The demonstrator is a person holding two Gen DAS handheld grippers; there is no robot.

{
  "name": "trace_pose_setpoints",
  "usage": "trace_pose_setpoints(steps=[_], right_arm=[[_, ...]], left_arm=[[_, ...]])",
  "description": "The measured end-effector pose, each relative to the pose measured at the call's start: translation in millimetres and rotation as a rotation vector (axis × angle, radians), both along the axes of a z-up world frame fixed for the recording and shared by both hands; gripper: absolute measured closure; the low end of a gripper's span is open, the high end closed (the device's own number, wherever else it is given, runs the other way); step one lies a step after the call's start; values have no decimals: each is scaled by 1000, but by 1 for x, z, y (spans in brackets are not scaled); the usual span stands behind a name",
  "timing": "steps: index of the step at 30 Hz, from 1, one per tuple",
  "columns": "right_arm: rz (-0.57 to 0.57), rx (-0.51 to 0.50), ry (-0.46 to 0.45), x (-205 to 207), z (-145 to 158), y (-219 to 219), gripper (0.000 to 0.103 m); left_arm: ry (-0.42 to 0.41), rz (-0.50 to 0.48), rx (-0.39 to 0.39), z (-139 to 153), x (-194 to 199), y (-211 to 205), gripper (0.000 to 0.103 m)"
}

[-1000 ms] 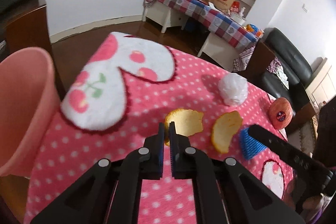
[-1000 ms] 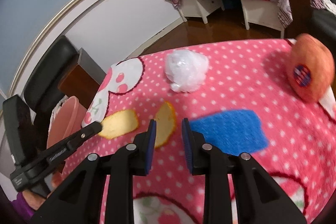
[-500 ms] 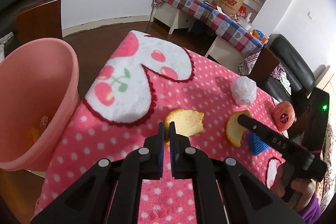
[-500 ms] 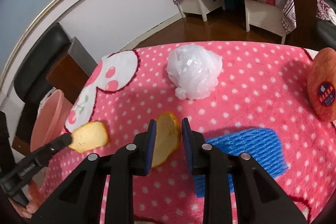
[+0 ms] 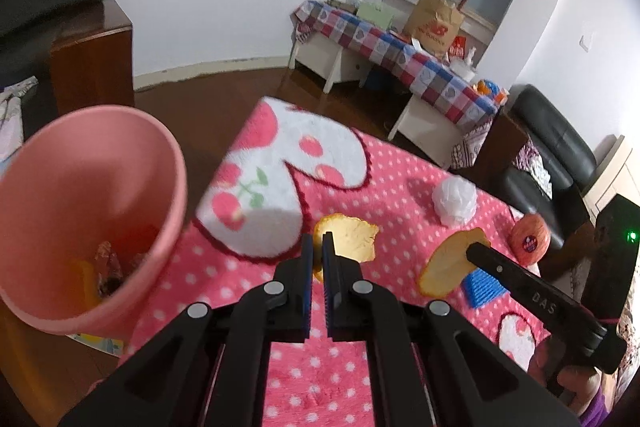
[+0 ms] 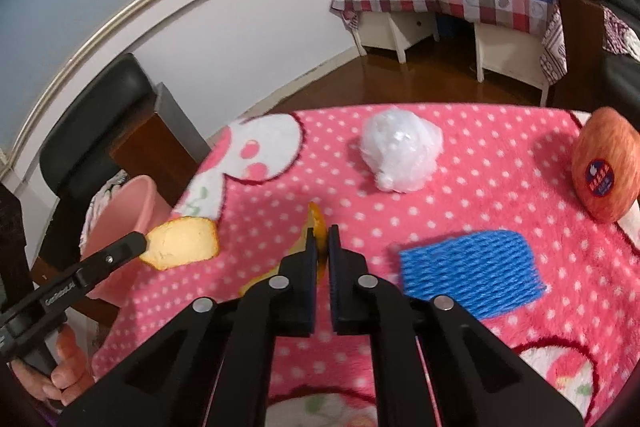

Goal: Collect trash
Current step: 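Carry both orange peel pieces with both grippers over the pink bucket, then open both grippers to drop the orange peel into the bucket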

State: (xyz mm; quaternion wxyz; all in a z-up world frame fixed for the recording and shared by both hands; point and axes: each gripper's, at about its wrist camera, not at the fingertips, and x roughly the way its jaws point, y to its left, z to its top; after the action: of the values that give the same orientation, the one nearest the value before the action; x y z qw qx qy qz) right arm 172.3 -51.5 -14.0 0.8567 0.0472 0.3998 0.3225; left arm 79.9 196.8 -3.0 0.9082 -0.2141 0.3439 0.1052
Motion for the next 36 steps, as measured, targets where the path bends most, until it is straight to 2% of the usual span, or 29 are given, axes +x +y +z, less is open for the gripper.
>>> trace_pose_setpoints(steps=[10, 17, 28, 36], right_arm=[[136, 51, -64, -25, 38, 57, 98], [280, 68, -92, -51, 54, 125, 98], [416, 10, -103, -82, 45, 199, 98], [433, -34, -83, -88, 27, 215, 98]], left_arm=[[-67, 135, 54, 32, -41, 42, 99], [-57, 272, 102, 33, -78, 81, 99], [9, 390, 91, 9, -122, 127, 99], [37, 414, 94, 4, -131, 134, 99]])
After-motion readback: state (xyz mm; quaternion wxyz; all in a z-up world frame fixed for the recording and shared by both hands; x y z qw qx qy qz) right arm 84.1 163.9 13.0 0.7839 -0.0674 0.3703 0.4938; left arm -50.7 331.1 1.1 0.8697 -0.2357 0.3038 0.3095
